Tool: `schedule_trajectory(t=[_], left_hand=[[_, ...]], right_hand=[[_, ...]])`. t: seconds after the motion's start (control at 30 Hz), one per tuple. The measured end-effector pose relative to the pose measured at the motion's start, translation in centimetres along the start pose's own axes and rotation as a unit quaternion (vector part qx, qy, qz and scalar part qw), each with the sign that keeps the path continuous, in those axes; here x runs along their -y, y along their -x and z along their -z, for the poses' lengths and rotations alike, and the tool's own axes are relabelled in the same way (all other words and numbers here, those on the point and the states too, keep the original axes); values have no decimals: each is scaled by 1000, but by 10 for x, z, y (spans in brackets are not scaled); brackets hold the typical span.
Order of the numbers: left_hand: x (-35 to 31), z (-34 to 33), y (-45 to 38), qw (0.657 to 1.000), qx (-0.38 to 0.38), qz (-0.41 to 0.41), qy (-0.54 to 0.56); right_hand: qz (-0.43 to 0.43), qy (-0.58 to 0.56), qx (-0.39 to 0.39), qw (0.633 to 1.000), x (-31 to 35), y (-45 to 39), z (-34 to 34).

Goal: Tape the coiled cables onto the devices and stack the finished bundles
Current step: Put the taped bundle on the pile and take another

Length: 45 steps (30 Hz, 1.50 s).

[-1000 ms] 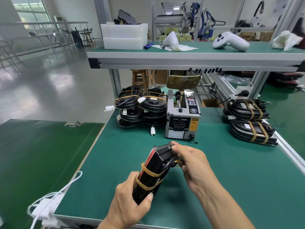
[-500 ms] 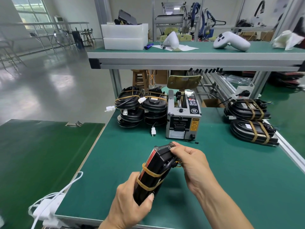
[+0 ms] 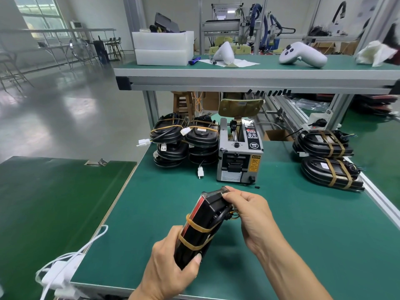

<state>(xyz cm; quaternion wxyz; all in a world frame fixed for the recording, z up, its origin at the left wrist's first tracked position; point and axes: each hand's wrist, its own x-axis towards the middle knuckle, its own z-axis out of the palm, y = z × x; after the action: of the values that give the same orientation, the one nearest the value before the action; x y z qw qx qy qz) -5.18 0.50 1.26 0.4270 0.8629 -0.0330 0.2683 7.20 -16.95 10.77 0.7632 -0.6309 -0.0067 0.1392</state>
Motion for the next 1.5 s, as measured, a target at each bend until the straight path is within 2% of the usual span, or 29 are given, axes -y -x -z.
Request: schedule_trajectory(t=[0.53,0.8,1.13,1.27,1.4,1.5], left_hand=[[-1,1,0,1000,-1,-2,0],[-2,2,0,1000,5,1,6],[0,2,2,1000,3,17,15],[1,1,2,999,3,31,10],[-2,0,2,997,2,79,-2],[-2,-2,-2,990,-34,139,-1]], right_hand=[[8,-1,-14,1000,-2,-1,-3],[-7,-4,-59,998,-7,-6,-3],[29,29,-2,999,-8,-2,3],[32,45,43,998,-12,0,7],[28,-11,72,997,-16,-4,13],[-12,-83,99,992,-30,-6,20]])
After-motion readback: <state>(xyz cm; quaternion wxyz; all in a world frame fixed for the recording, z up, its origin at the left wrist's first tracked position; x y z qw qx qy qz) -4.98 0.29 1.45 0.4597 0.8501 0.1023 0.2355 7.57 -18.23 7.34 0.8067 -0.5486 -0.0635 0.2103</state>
